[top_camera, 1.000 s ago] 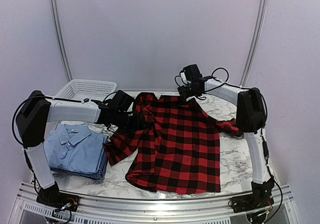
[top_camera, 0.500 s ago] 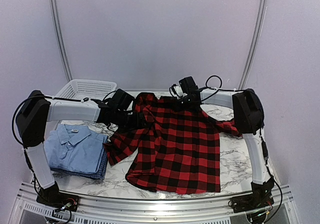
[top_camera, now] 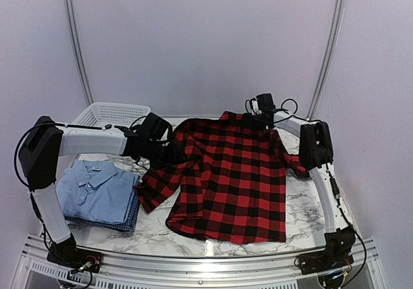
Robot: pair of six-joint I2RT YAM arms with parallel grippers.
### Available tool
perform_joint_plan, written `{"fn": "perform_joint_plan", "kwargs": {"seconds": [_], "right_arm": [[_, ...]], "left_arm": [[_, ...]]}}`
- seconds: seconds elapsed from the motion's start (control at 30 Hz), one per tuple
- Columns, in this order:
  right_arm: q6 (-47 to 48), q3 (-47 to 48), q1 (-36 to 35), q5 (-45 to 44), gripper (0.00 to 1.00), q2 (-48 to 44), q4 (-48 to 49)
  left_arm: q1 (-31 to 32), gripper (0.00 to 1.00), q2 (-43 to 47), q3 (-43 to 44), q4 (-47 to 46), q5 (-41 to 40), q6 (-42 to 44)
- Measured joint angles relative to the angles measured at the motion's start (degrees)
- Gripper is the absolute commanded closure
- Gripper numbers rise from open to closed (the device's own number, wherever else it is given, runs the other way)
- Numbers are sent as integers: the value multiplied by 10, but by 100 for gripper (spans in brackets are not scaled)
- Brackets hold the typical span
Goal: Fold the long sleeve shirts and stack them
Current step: Flatten out the crumpled shirt at the center of the board.
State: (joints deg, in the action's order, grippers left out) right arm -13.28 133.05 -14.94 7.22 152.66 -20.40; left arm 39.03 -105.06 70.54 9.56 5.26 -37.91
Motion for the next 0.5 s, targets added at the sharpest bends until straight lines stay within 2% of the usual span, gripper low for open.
{"fn": "perform_joint_plan", "kwargs": {"seconds": [0.13,0.27,0.33,0.5], "right_arm": [[4,-15,14,-2,28,-19,-10],[14,-66,6,-2,27,-84,-31],[15,-120,2,-2,28,-136,-28],[8,-320,-12,-3,30,-313,-8]], "left_arm": [[-1,22,0,0,1,0,0],[-3,22,0,2,2,0,1],[-3,22,0,4,2,0,3],[-7,22,0,7,2,0,9]]}}
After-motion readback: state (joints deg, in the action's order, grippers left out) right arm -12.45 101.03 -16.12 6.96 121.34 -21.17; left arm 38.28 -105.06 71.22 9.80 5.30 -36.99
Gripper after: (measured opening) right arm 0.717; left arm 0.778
